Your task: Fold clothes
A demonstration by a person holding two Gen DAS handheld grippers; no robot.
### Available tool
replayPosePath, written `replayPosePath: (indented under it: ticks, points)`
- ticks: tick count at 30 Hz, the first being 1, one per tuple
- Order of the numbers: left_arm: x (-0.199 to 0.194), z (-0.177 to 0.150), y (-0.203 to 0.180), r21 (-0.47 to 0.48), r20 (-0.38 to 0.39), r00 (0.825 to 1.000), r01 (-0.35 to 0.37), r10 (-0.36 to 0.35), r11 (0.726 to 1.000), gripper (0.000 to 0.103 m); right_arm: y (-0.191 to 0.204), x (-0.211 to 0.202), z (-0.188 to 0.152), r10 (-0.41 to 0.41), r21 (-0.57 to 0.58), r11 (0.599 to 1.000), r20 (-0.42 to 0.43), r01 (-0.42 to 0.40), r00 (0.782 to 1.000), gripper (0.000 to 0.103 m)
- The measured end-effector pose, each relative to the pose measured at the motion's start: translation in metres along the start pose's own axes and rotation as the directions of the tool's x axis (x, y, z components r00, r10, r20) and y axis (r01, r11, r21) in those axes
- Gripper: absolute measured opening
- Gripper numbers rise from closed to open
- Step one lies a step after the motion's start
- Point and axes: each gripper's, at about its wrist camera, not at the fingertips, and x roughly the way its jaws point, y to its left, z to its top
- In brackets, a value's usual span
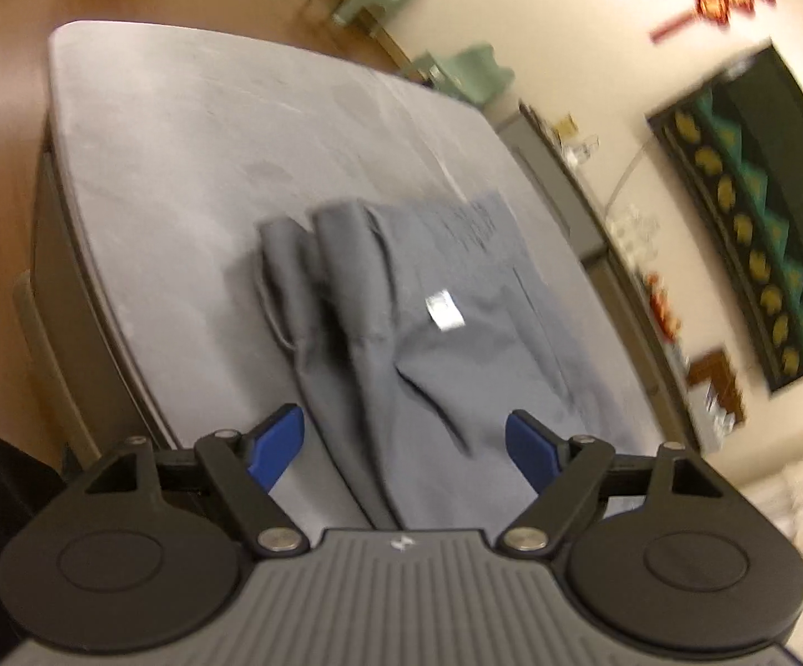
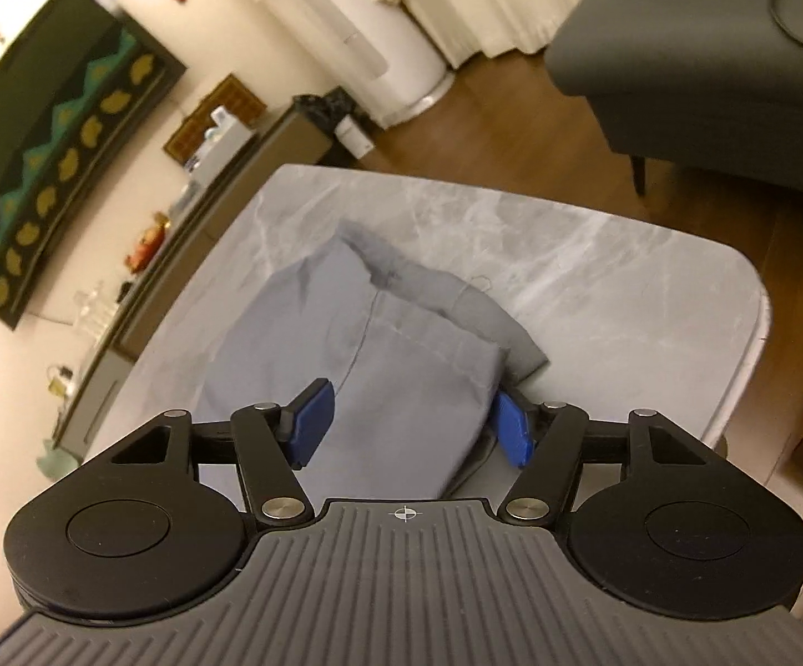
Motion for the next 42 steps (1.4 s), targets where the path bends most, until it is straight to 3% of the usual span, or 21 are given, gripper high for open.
replayPosePath:
  ticks: [3, 5, 8, 11, 12, 13, 14, 16, 19, 22, 25, 29, 30, 32, 33, 36, 37, 38, 39, 40, 42]
  points:
    - [0.009, 0.002, -0.017, 0.041, -0.046, 0.998, -0.048, 0.050, 0.998, 0.083, 0.006, 0.004, 0.004, -0.019, -0.031, 0.999, -0.017, 0.018, 1.000, 0.066]
    - [0.006, -0.003, -0.018, 0.037, -0.070, 0.996, -0.052, 0.055, 0.998, 0.083, 0.001, 0.004, 0.006, -0.019, 0.022, 1.000, 0.000, 0.019, 1.000, 0.066]
    - [0.004, -0.007, -0.016, 0.000, -0.084, 0.996, -0.034, 0.034, 0.999, 0.086, 0.009, 0.007, 0.002, -0.020, -0.074, 0.997, -0.030, 0.018, 0.999, 0.066]
    - [0.028, -0.002, -0.027, -0.001, -0.055, 0.998, 0.013, -0.013, 1.000, 0.089, 0.004, 0.012, 0.004, -0.014, -0.024, 1.000, 0.008, 0.015, 1.000, 0.060]
    - [0.036, -0.002, -0.032, 0.028, -0.052, 0.999, 0.001, 0.001, 1.000, 0.077, 0.008, 0.019, 0.004, -0.004, -0.033, 0.999, -0.023, 0.003, 1.000, 0.039]
    - [0.042, -0.002, -0.037, 0.061, -0.053, 0.998, -0.023, 0.027, 0.998, 0.034, 0.012, 0.026, 0.004, 0.007, -0.041, 0.999, -0.057, -0.009, 0.998, 0.009]
    - [0.049, -0.002, -0.038, 0.071, -0.067, 0.998, -0.017, 0.021, 0.997, 0.018, 0.017, 0.034, 0.002, 0.015, -0.051, 0.998, -0.099, -0.020, 0.995, 0.007]
    - [0.049, 0.001, -0.030, 0.032, -0.058, 0.996, 0.065, -0.063, 0.997, 0.010, 0.026, 0.032, 0.004, -0.013, -0.106, 0.994, -0.068, 0.006, 0.998, 0.005]
    - [0.036, 0.008, -0.031, 0.015, -0.017, 0.985, 0.174, -0.174, 0.985, 0.008, 0.034, 0.014, 0.012, 0.043, -0.091, 0.995, -0.008, -0.044, 0.999, 0.005]
    - [0.017, 0.018, -0.050, 0.028, 0.037, 0.959, 0.279, -0.280, 0.960, 0.006, 0.054, -0.003, 0.021, 0.087, -0.126, 0.989, 0.038, -0.081, 0.996, 0.004]
    - [-0.014, 0.032, -0.080, 0.066, 0.106, 0.915, 0.384, -0.390, 0.921, 0.005, 0.083, -0.025, 0.033, 0.136, -0.169, 0.978, 0.088, -0.120, 0.987, 0.004]
    - [-0.055, 0.069, -0.141, 0.125, 0.210, 0.841, 0.483, -0.499, 0.866, 0.004, 0.128, -0.062, 0.053, 0.216, -0.225, 0.958, 0.146, -0.180, 0.965, 0.004]
    - [-0.056, 0.081, -0.160, 0.141, 0.224, 0.837, 0.479, -0.499, 0.866, 0.004, 0.140, -0.069, 0.060, 0.232, -0.237, 0.952, 0.157, -0.191, 0.960, 0.004]
    - [-0.049, 0.106, -0.200, 0.169, 0.243, 0.845, 0.446, -0.476, 0.879, 0.004, 0.166, -0.075, 0.075, 0.240, -0.261, 0.946, 0.167, -0.192, 0.956, 0.004]
    - [-0.034, 0.121, -0.223, 0.177, 0.244, 0.865, 0.406, -0.439, 0.897, 0.003, 0.181, -0.071, 0.083, 0.233, -0.267, 0.946, 0.160, -0.185, 0.959, 0.004]
    - [0.069, 0.164, -0.280, 0.152, 0.170, 0.962, 0.190, -0.215, 0.970, 0.004, 0.233, -0.018, 0.103, 0.158, -0.294, 0.948, 0.095, -0.124, 0.983, 0.004]
    - [0.112, 0.172, -0.289, 0.167, 0.138, 0.983, 0.099, -0.123, 0.981, 0.007, 0.250, 0.011, 0.107, 0.121, -0.293, 0.951, 0.062, -0.098, 0.991, 0.005]
    - [0.155, 0.176, -0.295, 0.198, 0.109, 0.994, 0.008, -0.030, 0.980, 0.009, 0.267, 0.046, 0.108, 0.078, -0.288, 0.955, 0.025, -0.067, 0.997, 0.006]
    - [0.198, 0.181, -0.301, 0.231, 0.084, 0.994, -0.082, 0.064, 0.970, 0.011, 0.283, 0.086, 0.107, 0.029, -0.284, 0.958, -0.018, -0.033, 0.999, 0.014]
    - [0.232, 0.181, -0.300, 0.254, 0.075, 0.986, -0.166, 0.151, 0.953, 0.009, 0.296, 0.123, 0.105, -0.009, -0.304, 0.952, -0.060, -0.009, 0.998, 0.029]
    - [0.257, 0.171, -0.287, 0.275, 0.055, 0.983, -0.183, 0.174, 0.944, 0.009, 0.302, 0.176, 0.097, -0.062, -0.316, 0.948, -0.095, 0.029, 0.994, 0.050]
